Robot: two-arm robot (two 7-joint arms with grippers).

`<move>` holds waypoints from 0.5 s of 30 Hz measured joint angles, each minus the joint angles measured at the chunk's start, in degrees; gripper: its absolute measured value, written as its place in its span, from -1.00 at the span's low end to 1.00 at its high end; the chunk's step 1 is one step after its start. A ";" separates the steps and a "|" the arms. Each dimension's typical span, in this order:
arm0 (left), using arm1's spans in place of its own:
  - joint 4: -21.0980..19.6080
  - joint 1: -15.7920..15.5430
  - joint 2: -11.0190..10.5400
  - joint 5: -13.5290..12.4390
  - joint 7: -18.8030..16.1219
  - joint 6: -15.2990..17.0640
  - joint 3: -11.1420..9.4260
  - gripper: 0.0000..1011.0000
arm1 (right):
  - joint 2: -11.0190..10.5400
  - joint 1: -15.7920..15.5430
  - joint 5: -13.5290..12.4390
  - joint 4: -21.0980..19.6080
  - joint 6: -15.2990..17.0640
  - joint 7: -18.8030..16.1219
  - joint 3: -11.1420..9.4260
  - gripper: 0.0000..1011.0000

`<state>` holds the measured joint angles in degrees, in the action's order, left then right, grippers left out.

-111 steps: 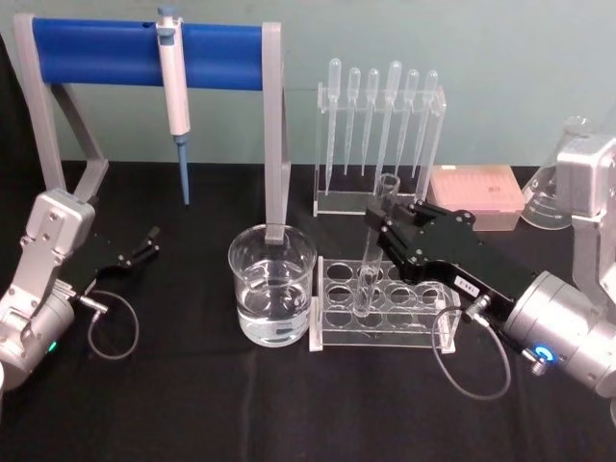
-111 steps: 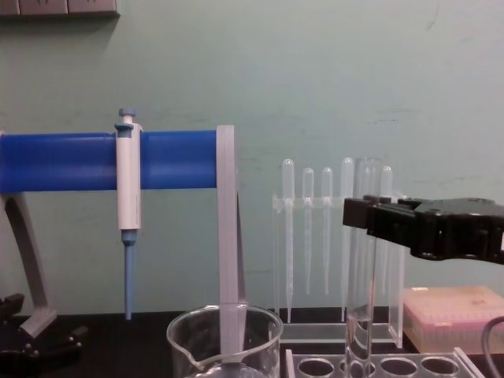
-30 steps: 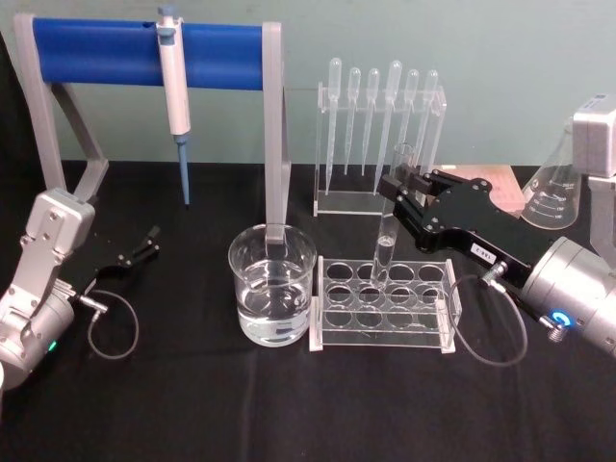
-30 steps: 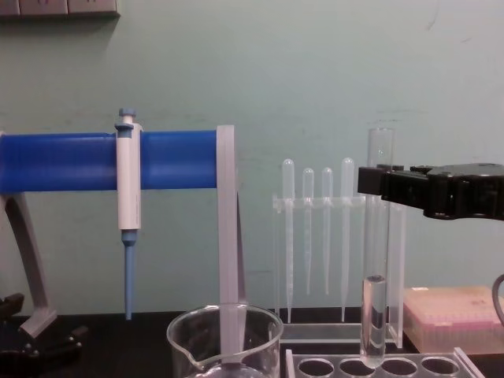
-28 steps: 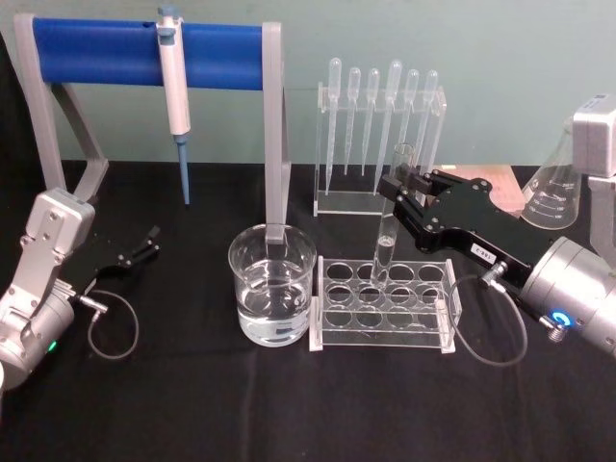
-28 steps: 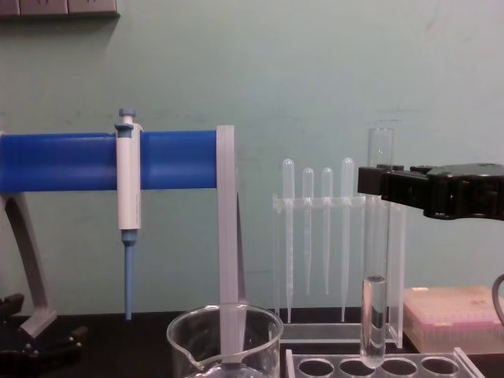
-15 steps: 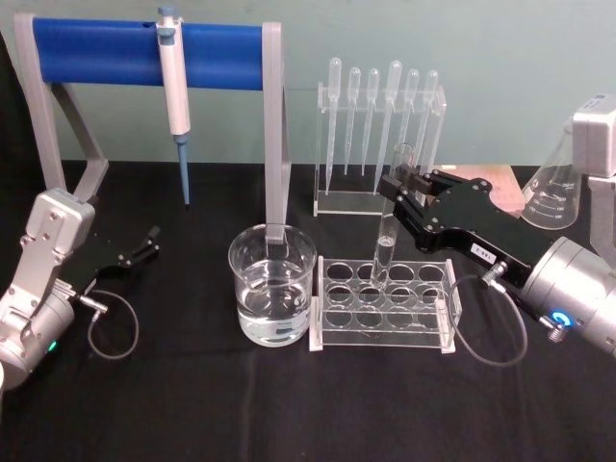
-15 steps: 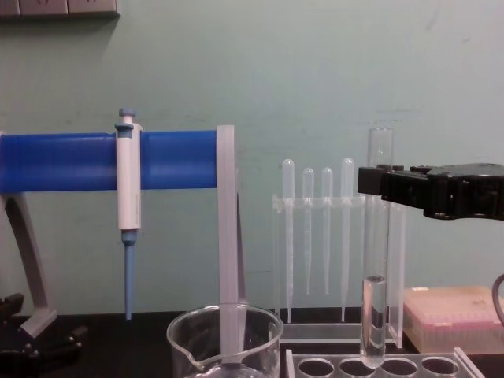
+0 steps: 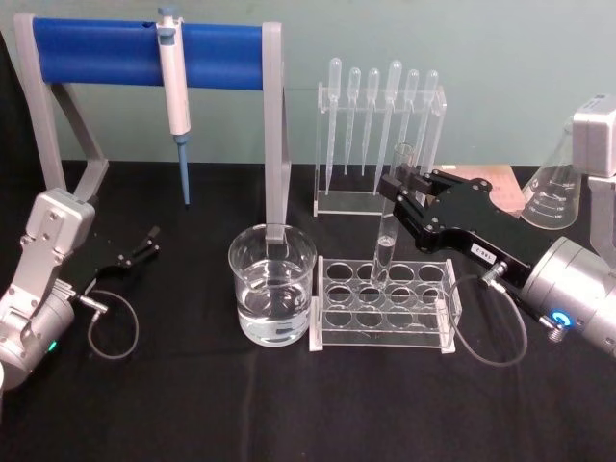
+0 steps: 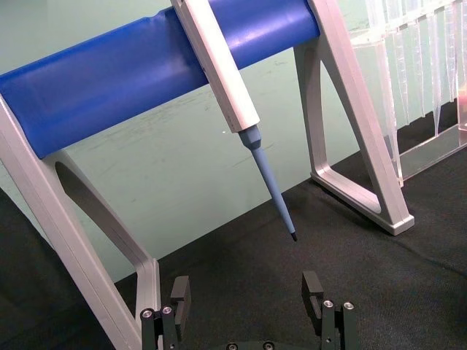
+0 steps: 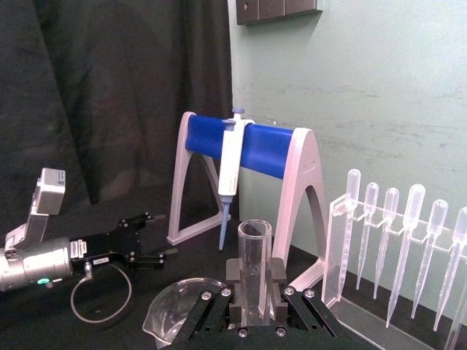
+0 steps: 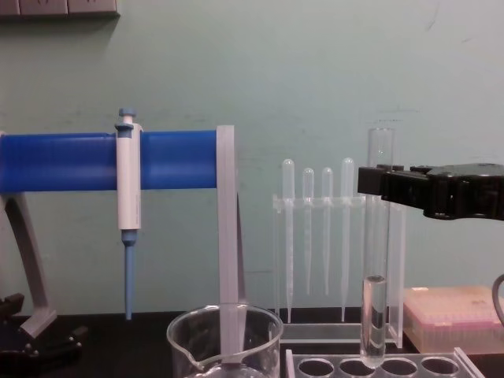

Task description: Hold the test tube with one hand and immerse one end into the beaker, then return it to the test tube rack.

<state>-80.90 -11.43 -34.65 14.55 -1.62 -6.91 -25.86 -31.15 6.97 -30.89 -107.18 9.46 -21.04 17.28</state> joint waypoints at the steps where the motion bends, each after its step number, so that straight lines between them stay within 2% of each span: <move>1: 0.00 0.00 0.00 -0.01 0.00 0.00 0.00 0.98 | 0.00 0.00 0.00 0.00 0.00 0.00 0.00 -0.56; 10: 0.00 0.00 0.00 0.00 0.00 0.00 0.00 0.98 | -0.59 0.19 -0.11 -1.00 0.32 0.05 0.04 -0.56; 15: 0.00 0.00 0.00 -0.01 0.00 0.00 0.00 0.98 | -0.70 2.14 0.03 -1.81 1.45 -0.09 1.40 -0.56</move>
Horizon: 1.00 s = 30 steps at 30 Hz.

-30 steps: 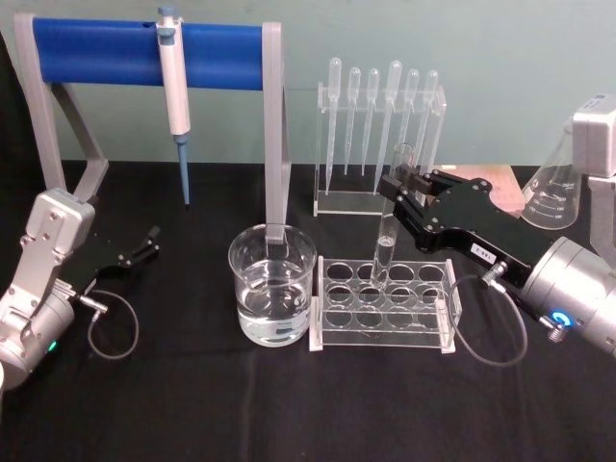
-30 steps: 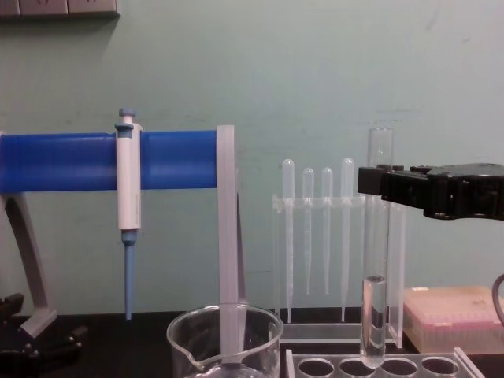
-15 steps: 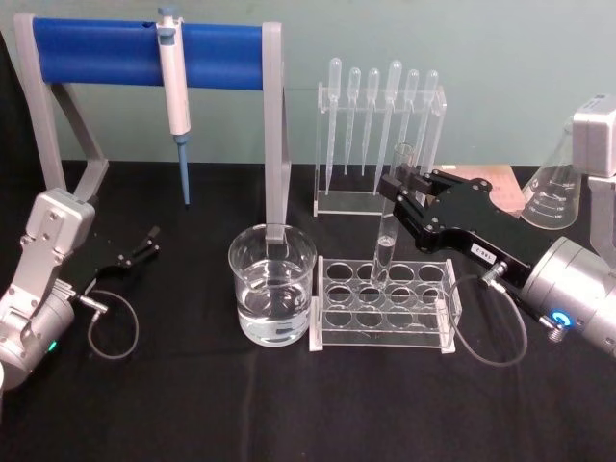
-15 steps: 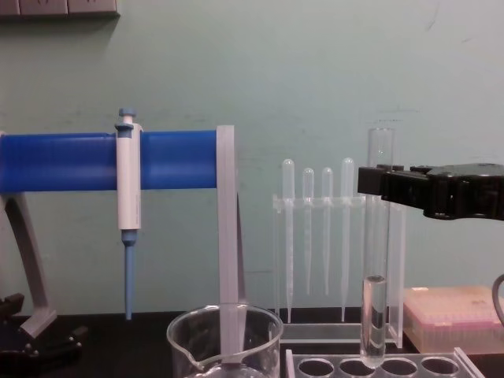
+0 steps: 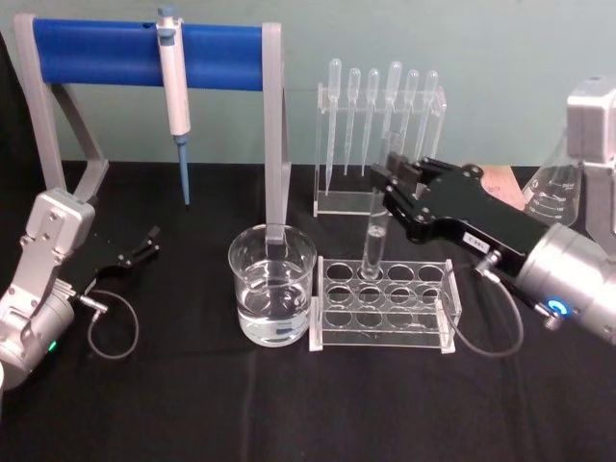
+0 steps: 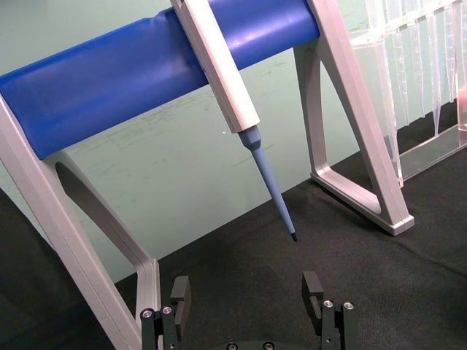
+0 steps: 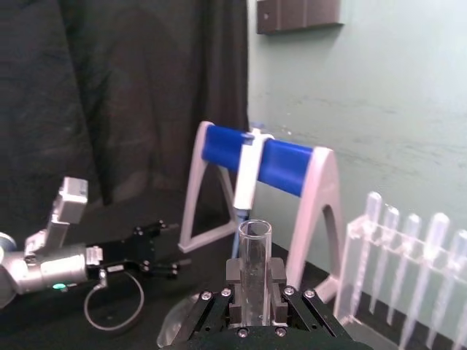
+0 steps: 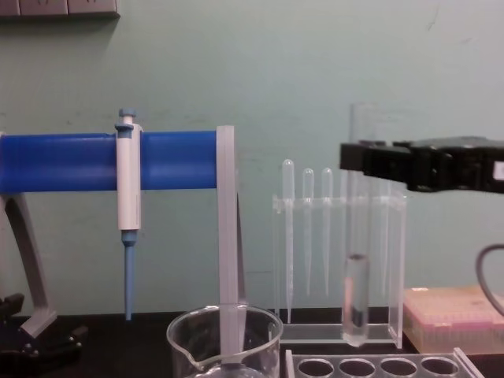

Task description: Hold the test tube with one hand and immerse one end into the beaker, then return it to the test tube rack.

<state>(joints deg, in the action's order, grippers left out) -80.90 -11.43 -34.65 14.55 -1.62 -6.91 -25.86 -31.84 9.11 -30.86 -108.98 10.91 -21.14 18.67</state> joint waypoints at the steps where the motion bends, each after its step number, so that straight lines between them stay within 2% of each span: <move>1: 0.00 0.00 0.00 0.00 0.00 0.00 0.00 0.98 | 0.08 0.43 0.07 -0.01 0.16 -0.06 0.33 -0.56; 8: 0.00 0.00 0.00 0.00 0.00 0.00 0.00 0.98 | 2.35 6.63 1.52 2.14 1.62 -1.37 4.83 -0.56; 15: 0.00 0.00 0.00 0.00 0.00 0.00 0.00 0.98 | 6.67 13.06 3.06 7.85 1.56 -2.66 9.48 -0.56; 22: 0.00 0.00 0.00 0.00 0.00 0.00 0.00 0.98 | 10.02 15.28 4.18 13.60 -0.97 -3.13 11.79 -0.56; 30: 0.00 0.00 0.00 0.00 0.00 0.00 0.00 0.98 | 11.93 14.02 5.93 18.09 -4.63 -3.56 13.40 -0.56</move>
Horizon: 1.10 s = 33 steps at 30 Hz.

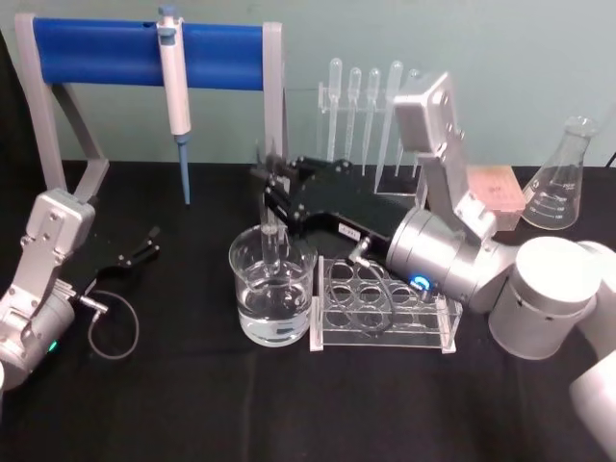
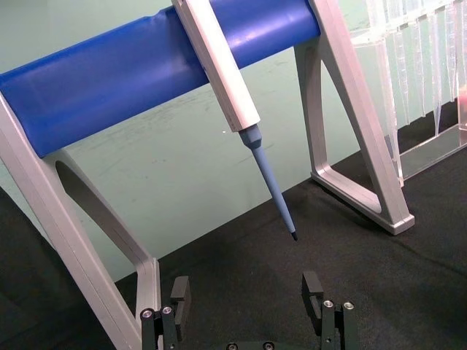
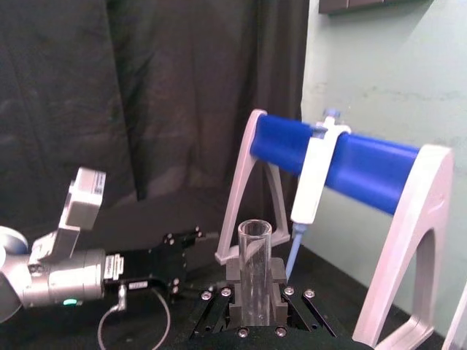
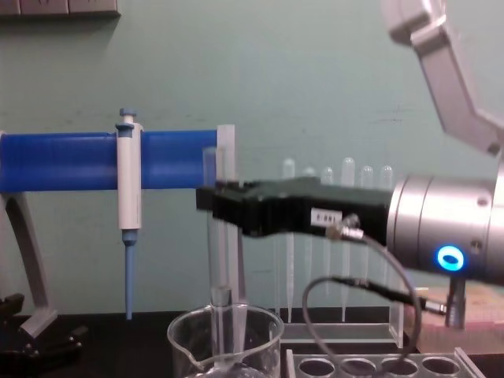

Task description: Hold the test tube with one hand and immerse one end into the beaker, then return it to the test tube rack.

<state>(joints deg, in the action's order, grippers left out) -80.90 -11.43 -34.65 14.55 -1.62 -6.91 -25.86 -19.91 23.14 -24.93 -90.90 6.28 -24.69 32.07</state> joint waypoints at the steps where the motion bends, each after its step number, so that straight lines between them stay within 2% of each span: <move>1: 0.00 0.00 0.00 0.00 0.00 0.00 0.00 0.98 | 0.09 -0.31 0.10 0.27 -0.38 -0.03 0.04 -0.56; 8: 0.00 0.00 0.00 0.00 0.00 0.00 0.00 0.98 | 0.89 -2.84 1.05 2.59 -3.94 -0.63 0.08 -0.56; 17: 0.00 0.00 0.00 0.00 0.00 0.00 0.00 0.98 | 1.94 -4.64 1.93 5.10 -7.07 -1.38 -0.70 -0.56; 33: 0.00 0.00 0.00 0.00 0.00 0.00 0.00 0.98 | 2.94 -5.61 2.46 6.15 -7.89 -1.77 -1.91 -0.56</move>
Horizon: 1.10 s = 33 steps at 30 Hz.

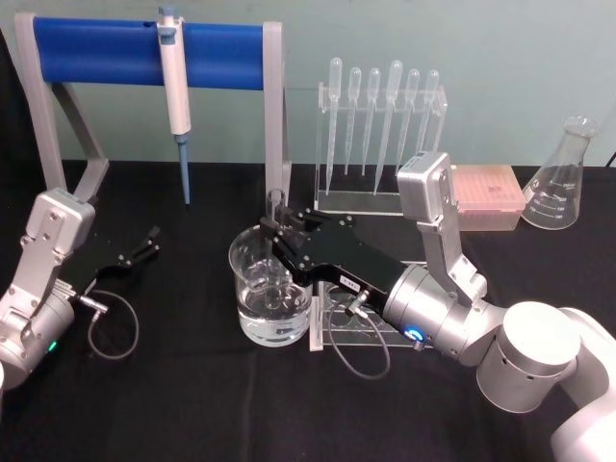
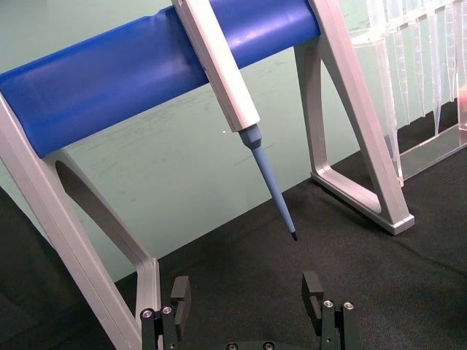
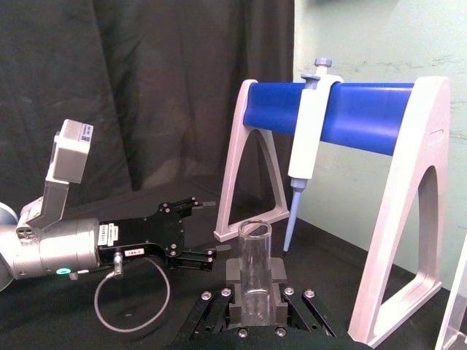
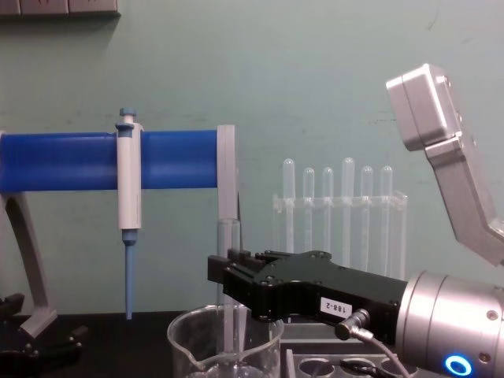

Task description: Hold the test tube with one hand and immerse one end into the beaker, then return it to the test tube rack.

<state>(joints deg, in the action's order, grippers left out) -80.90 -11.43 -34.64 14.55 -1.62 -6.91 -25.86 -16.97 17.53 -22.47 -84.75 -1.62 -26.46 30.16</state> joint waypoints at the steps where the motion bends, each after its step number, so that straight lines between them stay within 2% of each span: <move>1: 0.00 0.00 0.00 0.00 0.00 0.00 0.00 0.98 | 0.00 0.00 0.00 -0.01 0.00 0.00 0.01 -0.56; 33: 0.00 0.00 0.00 0.00 0.00 0.00 0.00 0.98 | -0.05 0.09 -0.14 -0.05 0.09 0.08 0.15 -0.56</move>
<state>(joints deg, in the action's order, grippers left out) -80.90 -11.43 -34.65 14.55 -1.62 -6.91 -25.86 -17.03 17.61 -22.61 -84.79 -1.52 -26.38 30.32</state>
